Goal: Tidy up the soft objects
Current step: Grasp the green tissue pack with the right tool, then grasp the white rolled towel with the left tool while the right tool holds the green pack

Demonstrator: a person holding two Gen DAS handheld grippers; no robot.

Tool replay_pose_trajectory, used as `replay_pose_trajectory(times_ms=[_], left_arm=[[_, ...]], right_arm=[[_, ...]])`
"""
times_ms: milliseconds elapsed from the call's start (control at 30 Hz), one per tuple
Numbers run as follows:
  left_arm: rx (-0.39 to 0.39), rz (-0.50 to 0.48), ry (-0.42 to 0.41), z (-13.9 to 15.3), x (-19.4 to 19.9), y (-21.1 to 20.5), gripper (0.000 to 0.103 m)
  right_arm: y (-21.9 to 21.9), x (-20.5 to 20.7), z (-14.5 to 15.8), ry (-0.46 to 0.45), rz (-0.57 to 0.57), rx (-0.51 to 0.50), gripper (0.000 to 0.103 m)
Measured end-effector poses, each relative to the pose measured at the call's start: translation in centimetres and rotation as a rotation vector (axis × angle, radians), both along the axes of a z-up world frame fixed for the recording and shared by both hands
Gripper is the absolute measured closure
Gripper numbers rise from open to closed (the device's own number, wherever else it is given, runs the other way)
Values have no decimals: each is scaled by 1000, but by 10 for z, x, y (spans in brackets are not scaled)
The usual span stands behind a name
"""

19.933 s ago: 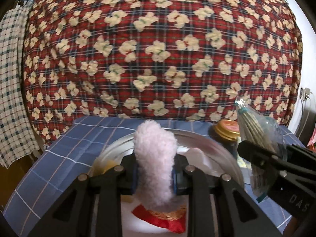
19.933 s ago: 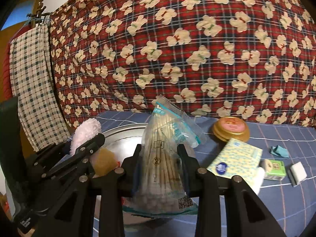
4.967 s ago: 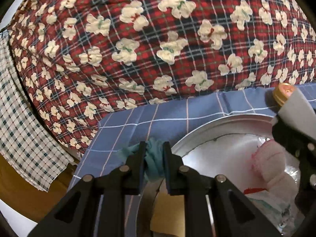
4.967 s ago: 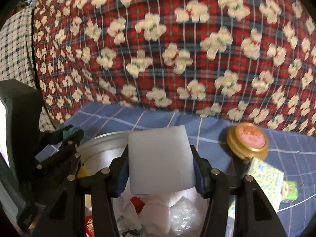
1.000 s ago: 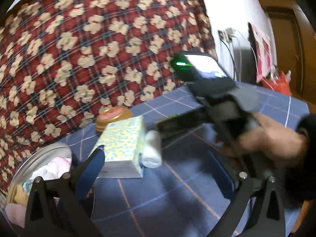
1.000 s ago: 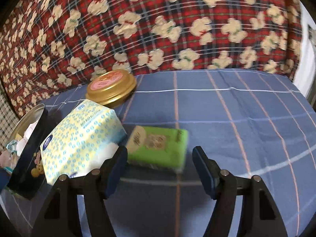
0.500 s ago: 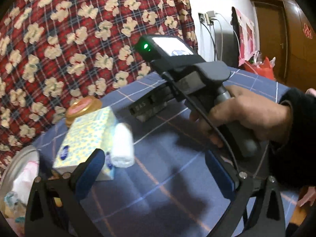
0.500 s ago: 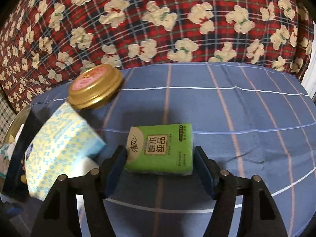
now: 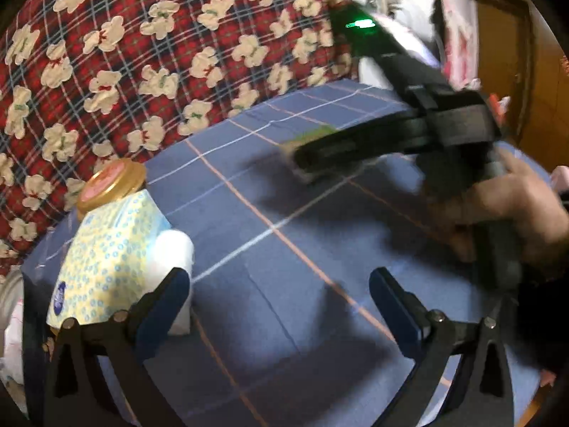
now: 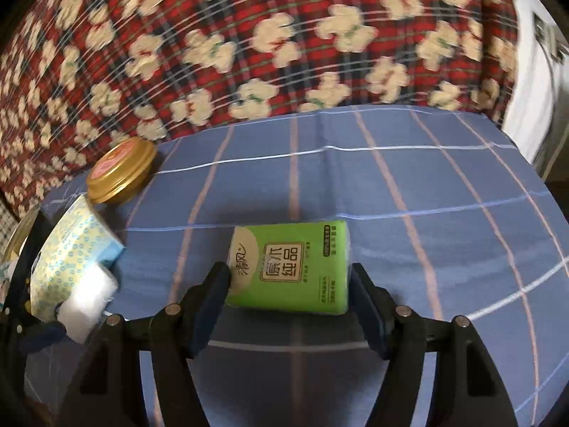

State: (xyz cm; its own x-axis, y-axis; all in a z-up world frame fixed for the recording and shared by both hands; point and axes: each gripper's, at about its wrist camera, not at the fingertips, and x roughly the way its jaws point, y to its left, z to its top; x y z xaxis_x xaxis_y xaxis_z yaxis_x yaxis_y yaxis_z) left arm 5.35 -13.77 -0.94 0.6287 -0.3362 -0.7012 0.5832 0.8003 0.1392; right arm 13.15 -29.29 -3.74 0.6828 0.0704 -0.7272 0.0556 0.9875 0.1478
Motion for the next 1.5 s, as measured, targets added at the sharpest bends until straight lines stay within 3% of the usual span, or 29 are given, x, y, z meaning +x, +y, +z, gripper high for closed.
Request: replay_pose_trajectory(times_ms=[67, 167, 333, 400, 500, 567, 667, 833, 967, 1133, 1267, 1500], left_arm=[[30, 72, 31, -8, 12, -5, 1], [-3, 127, 147, -19, 29, -8, 1], [-17, 183, 190, -20, 38, -19, 0], [-56, 205, 243, -21, 46, -19, 0], [-78, 164, 244, -18, 39, -26, 3], [-58, 152, 197, -16, 31, -28, 8], [30, 193, 63, -8, 25, -27, 8], [107, 311, 18, -14, 40, -19, 7], [126, 347, 35, -23, 49, -17, 0], [143, 381, 41, -25, 50, -22, 0], [135, 465, 56, -24, 57, -18, 0], [53, 582, 198, -21, 78, 2, 0]], right_arm=[[-16, -4, 0, 0, -19, 42, 33], [-34, -10, 0, -6, -59, 73, 33], [-40, -13, 0, -12, -81, 87, 33], [-37, -13, 1, -12, -76, 79, 33], [-38, -14, 1, -19, -79, 81, 33], [-40, -14, 0, -19, -80, 89, 33], [-41, -15, 1, -21, -85, 86, 33], [-41, -15, 1, -21, -85, 88, 33], [-42, -15, 1, -18, -88, 96, 33], [-42, -14, 1, -16, -84, 96, 33], [-43, -14, 1, -15, -85, 100, 33], [-43, -13, 1, -16, -80, 99, 33]])
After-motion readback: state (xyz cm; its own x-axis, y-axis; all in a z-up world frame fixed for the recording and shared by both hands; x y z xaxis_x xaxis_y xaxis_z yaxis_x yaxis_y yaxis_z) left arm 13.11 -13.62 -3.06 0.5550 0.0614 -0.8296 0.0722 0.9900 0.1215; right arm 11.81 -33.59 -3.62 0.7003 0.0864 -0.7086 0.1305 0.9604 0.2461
